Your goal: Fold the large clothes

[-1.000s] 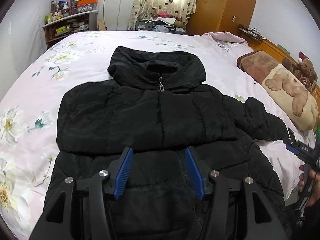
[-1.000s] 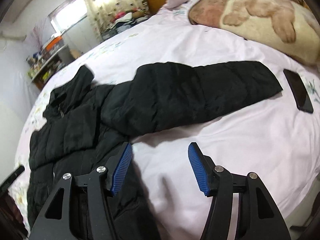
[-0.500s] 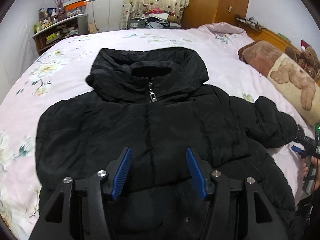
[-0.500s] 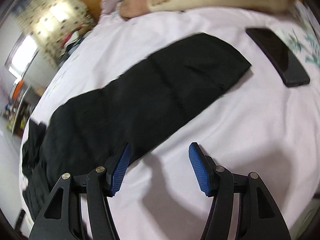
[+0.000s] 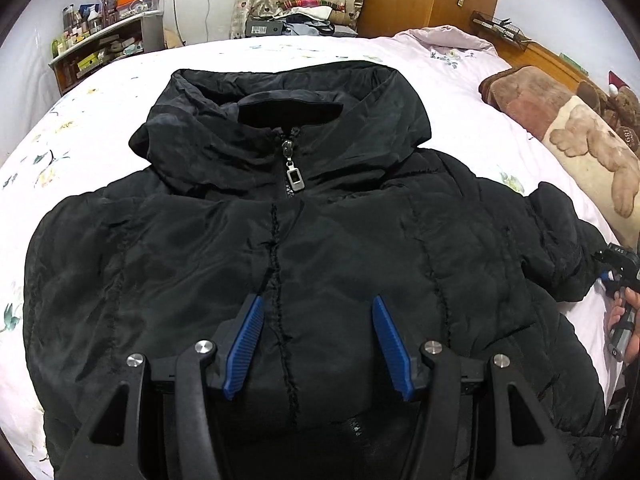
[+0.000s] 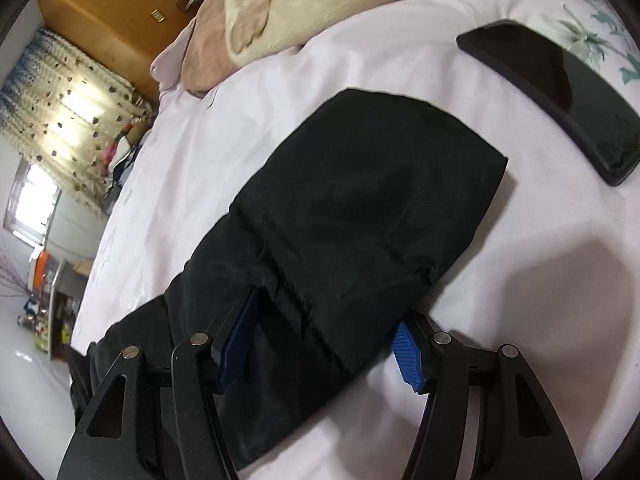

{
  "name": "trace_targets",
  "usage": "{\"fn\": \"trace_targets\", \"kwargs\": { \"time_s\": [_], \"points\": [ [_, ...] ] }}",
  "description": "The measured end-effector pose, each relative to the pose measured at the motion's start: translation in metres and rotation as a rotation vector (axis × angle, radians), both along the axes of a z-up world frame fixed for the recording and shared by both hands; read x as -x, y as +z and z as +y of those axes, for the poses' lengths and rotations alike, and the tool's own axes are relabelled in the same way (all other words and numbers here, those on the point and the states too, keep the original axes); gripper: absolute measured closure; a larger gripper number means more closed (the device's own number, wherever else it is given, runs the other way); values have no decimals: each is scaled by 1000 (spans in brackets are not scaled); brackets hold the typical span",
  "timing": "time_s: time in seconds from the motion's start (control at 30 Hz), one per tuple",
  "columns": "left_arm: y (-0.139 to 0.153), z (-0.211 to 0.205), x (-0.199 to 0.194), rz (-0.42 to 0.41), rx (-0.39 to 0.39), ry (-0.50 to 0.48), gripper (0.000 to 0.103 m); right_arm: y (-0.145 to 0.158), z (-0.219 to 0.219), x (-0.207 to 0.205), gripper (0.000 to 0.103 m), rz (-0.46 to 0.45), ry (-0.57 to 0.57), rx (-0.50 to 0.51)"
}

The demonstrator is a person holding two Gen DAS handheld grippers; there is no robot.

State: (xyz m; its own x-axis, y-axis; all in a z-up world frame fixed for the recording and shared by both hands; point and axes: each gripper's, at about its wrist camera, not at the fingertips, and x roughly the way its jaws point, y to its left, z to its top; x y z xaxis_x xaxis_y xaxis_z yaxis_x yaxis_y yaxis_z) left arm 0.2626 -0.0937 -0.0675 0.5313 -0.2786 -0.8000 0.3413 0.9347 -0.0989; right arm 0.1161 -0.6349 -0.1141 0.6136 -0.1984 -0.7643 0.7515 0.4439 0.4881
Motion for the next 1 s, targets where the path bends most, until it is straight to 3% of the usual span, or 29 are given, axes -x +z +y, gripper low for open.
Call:
{"fn": "trace_targets", "kwargs": {
  "time_s": [0.03,0.07,0.17,0.33,0.6,0.83,1.0],
  "points": [
    [1,0,1,-1,-2,-3,44,5,2,-1,77,10,3,20],
    [2,1,1,-2,-3,-4,44,8,3,-1,83,16,6,28],
    [7,5,4,-3,7,4,44,29,9,1,92,9,28,61],
    [23,21,11,-15,25,31,44,92,35,6,93,-63,102,160],
    [53,58,29,-48,65,89,44,201,116,-5,94,-223,293,287],
    [67,94,43,-57,73,145,44,243,195,-39,94,-306,481,331],
    [71,120,53,-57,98,193,44,242,247,-64,94,-308,599,333]
  ]
}}
